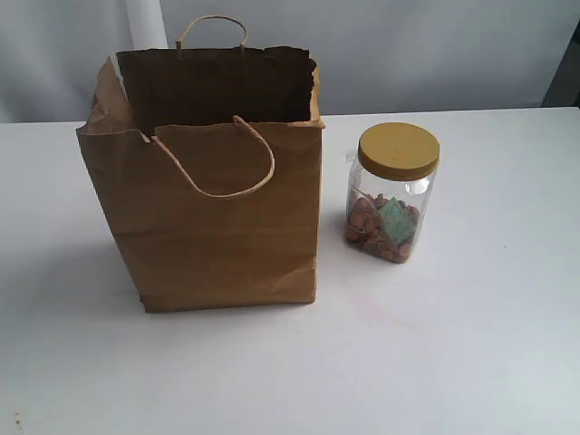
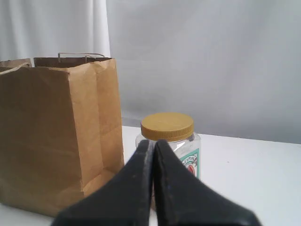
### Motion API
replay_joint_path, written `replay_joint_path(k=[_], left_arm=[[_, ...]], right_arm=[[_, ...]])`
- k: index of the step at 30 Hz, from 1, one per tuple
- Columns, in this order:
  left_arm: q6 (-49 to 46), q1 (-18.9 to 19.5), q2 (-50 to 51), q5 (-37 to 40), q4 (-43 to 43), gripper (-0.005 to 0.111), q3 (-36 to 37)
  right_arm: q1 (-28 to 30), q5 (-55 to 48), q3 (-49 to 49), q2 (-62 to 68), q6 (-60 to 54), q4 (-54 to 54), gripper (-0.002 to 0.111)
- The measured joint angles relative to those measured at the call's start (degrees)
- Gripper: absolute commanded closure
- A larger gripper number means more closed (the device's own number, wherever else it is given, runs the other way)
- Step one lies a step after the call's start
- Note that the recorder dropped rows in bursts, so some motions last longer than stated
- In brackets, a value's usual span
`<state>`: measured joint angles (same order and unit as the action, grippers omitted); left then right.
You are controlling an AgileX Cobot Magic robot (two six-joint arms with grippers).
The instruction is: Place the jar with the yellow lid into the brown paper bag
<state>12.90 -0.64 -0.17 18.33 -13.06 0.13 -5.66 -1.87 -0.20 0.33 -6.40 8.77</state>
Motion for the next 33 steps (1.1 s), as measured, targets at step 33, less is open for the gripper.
replay_joint_path(k=[33], left_arm=[[0.0, 0.0, 0.0, 0.0, 0.0, 0.106, 0.0]], right_arm=[[0.0, 2.58, -22.43, 18.01, 0.79, 14.2, 0.108]])
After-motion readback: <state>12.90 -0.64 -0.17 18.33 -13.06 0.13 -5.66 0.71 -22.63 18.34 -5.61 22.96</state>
